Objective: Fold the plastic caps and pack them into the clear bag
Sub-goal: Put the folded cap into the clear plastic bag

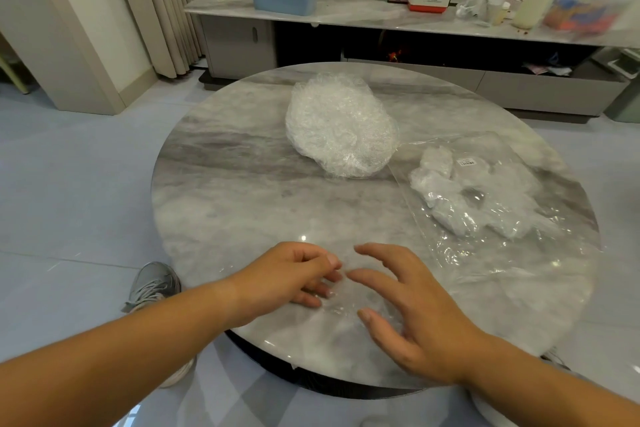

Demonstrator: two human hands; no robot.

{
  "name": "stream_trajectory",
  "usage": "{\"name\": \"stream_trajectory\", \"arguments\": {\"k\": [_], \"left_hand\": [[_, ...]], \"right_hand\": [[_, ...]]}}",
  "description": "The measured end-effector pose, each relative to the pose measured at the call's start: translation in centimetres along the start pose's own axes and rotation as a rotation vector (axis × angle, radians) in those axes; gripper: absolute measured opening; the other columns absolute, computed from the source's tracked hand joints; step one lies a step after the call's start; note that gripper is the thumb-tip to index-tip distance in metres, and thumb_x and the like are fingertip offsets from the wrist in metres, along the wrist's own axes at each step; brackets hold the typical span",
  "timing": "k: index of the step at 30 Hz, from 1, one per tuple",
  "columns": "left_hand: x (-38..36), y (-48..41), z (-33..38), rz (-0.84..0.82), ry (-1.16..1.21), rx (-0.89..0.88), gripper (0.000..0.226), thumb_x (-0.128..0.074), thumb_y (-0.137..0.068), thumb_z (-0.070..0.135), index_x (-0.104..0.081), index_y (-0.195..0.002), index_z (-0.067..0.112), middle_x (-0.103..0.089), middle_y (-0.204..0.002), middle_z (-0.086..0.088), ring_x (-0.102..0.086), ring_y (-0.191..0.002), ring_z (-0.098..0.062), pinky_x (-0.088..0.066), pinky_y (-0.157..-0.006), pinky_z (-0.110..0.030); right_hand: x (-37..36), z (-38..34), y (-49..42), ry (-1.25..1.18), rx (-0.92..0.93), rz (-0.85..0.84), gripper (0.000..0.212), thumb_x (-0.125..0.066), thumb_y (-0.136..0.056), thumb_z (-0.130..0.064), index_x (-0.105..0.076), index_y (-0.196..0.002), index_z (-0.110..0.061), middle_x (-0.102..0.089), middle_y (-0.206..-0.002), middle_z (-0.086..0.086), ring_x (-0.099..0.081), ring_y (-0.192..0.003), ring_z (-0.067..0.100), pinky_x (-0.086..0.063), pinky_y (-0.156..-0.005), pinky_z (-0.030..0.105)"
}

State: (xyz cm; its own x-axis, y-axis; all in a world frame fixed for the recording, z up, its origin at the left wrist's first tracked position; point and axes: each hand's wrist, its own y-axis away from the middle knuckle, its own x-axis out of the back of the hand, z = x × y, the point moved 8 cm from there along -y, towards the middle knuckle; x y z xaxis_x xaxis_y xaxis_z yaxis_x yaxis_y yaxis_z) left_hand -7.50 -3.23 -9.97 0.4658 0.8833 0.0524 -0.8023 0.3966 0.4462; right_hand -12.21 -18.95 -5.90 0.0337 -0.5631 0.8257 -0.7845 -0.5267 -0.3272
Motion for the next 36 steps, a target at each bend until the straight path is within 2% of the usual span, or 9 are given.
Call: {"name": "stream_trajectory", "arguments": {"k": [4, 7, 11, 15, 20, 25, 28, 31, 36], "left_hand": [[-0.7, 0.0, 0.5, -0.083, -0.034, 0.011, 0.023, -0.054, -0.102, 0.017, -0.067, -0.121, 0.018, -0.075, -0.110, -0.004, -0.073, -0.102, -0.024, -0.057, -0.093, -0.037], [-0.6, -0.2, 0.4, -0.098, -0.060, 0.047, 0.021, -0.054, -0.101, 0.008, -0.062, -0.120, 0.013, -0.076, -0.109, -0.006, -0.073, -0.101, -0.026, -0.057, -0.094, -0.038], [-0.5, -0.6, 0.3, -0.068, -0.103, 0.049, 0.022, -0.055, -0.098, 0.003, -0.060, -0.119, 0.010, -0.076, -0.101, -0.009, -0.074, -0.095, -0.027, -0.060, -0.086, -0.038], [0.2, -1.4, 2.1, 0.083, -0.332, -0.119, 0.022, -0.078, -0.084, 0.010, -0.068, -0.103, 0.014, -0.070, -0.082, -0.002, -0.064, -0.066, -0.008, -0.055, -0.066, -0.023], [-1.8, -2.6, 3.3, 0.007, -0.696, -0.193, 0.037, -0.085, -0.078, 0.031, -0.069, -0.110, 0.030, -0.067, -0.102, 0.012, -0.063, -0.092, -0.001, -0.053, -0.088, -0.020], [-3.5, -3.5, 3.2, -0.080, -0.878, -0.068, 0.042, -0.083, -0.080, 0.036, -0.067, -0.117, 0.026, -0.064, -0.095, 0.012, -0.059, -0.080, -0.001, -0.047, -0.074, -0.016], [-3.0, -3.8, 2.5, -0.061, -0.823, 0.023, 0.026, -0.083, -0.080, 0.030, -0.072, -0.103, 0.022, -0.062, -0.079, 0.012, -0.058, -0.069, -0.003, -0.046, -0.064, -0.018], [-1.6, -3.9, 2.2, 0.033, -0.626, 0.058, 0.012, -0.083, -0.080, 0.019, -0.077, -0.090, 0.016, -0.069, -0.073, 0.004, -0.063, -0.066, -0.008, -0.054, -0.070, -0.026], [-0.7, -3.5, 1.1, 0.138, -0.026, 0.131, 0.013, -0.076, -0.084, 0.002, -0.067, -0.088, 0.009, -0.071, -0.077, -0.005, -0.070, -0.071, -0.019, -0.060, -0.070, -0.035]], "right_hand": [[-1.1, -0.1, -0.1, 0.022, 0.006, -0.157, 0.057, -0.059, -0.095, -0.038, -0.044, -0.150, -0.035, -0.033, -0.159, -0.013, -0.030, -0.148, 0.015, -0.031, -0.116, 0.040], [-1.4, 0.2, 0.4, 0.071, 0.014, -0.145, 0.039, -0.060, -0.094, -0.039, -0.063, -0.131, -0.029, -0.054, -0.135, -0.009, -0.048, -0.129, 0.010, -0.041, -0.104, 0.041], [-1.7, -0.1, 1.3, 0.175, 0.062, -0.184, 0.029, -0.057, -0.096, -0.043, -0.070, -0.114, -0.026, -0.063, -0.112, -0.012, -0.054, -0.115, 0.012, -0.043, -0.099, 0.038], [-2.1, -0.3, 2.2, 0.251, 0.085, -0.242, 0.033, -0.051, -0.098, -0.046, -0.069, -0.115, -0.024, -0.062, -0.118, -0.010, -0.053, -0.119, 0.015, -0.041, -0.102, 0.038], [-2.2, -0.2, 3.1, 0.290, 0.103, -0.281, 0.038, -0.049, -0.099, -0.049, -0.068, -0.121, -0.024, -0.058, -0.133, -0.010, -0.049, -0.129, 0.019, -0.036, -0.108, 0.036], [-1.6, 0.1, 3.6, 0.255, 0.120, -0.314, 0.043, -0.047, -0.099, -0.052, -0.067, -0.123, -0.023, -0.056, -0.140, -0.010, -0.041, -0.141, 0.020, -0.034, -0.113, 0.039], [-0.7, 0.6, 3.8, 0.161, 0.082, -0.259, 0.042, -0.050, -0.099, -0.051, -0.066, -0.126, -0.024, -0.055, -0.145, -0.009, -0.036, -0.146, 0.018, -0.031, -0.116, 0.042], [0.9, 1.5, 3.7, 0.083, -0.036, -0.081, 0.042, -0.053, -0.097, -0.050, -0.063, -0.129, -0.025, -0.048, -0.150, -0.005, -0.035, -0.146, 0.016, -0.033, -0.116, 0.039], [1.6, 4.9, 3.3, -0.475, -0.615, 0.094, 0.030, -0.062, -0.085, -0.064, -0.065, -0.113, -0.055, -0.039, -0.146, -0.027, -0.033, -0.139, -0.009, -0.030, -0.112, 0.020]]}}
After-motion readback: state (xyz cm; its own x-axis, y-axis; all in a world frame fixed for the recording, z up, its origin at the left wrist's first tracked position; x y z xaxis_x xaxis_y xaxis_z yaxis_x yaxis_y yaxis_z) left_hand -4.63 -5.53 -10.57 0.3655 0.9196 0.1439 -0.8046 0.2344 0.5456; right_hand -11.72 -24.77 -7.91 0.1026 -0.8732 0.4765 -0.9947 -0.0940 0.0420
